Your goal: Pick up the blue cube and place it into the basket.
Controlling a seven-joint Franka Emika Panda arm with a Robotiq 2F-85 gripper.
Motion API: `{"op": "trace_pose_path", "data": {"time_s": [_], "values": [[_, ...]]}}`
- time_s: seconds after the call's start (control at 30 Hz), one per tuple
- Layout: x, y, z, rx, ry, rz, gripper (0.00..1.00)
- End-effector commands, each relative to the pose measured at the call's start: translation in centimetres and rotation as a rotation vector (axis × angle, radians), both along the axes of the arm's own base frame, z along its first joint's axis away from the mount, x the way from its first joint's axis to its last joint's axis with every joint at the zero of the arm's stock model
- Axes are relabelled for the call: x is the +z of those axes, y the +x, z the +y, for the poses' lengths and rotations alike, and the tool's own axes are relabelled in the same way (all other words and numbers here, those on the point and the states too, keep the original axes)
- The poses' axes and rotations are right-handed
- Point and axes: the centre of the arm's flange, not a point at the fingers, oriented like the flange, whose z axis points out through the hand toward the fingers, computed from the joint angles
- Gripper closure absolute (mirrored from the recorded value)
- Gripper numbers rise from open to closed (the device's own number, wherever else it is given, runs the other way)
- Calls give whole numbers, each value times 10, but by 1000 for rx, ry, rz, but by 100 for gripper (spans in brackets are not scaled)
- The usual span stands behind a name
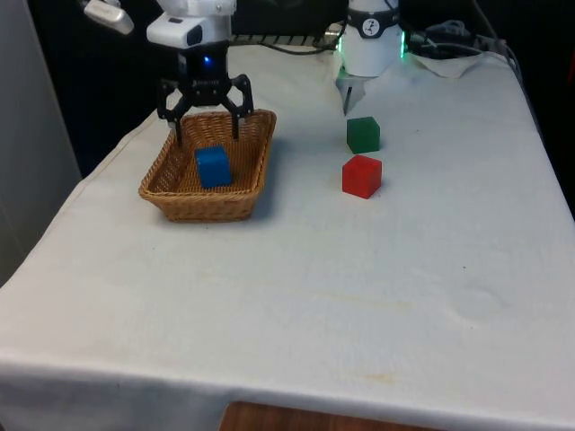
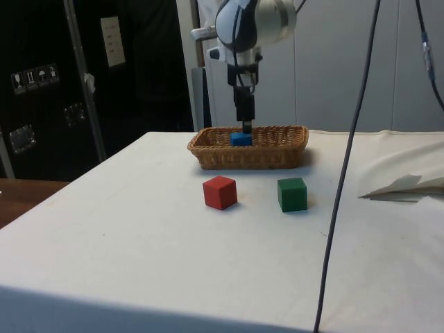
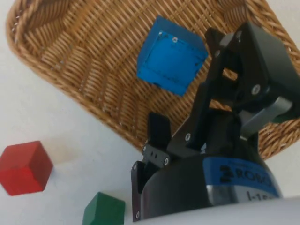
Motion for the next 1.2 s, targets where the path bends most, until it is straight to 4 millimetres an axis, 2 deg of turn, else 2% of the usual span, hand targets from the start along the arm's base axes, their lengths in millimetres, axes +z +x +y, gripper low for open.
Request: {"op": "trace_pose_path", "data": {"time_s": [0.0,0.13,0.17,0.3,0.47,0.5,0.73,0.77,0.93,1.0,1.03,1.17], "values": [[6,-1,-1,-3,2,-4,0],[17,0,-1,-4,10,-15,0],[14,0,-1,-3,9,-15,0],[32,0,-1,-8,21,-30,0],[46,0,-1,-12,30,-44,0],[44,0,-1,-11,30,-46,0],[74,-1,-2,-19,48,-73,0],[70,0,-1,-16,48,-74,0],[92,-1,-2,-20,58,-93,0],[89,0,-1,-17,58,-97,0],[98,-1,-2,-21,61,-100,0],[109,0,2,-16,66,-111,0]]}}
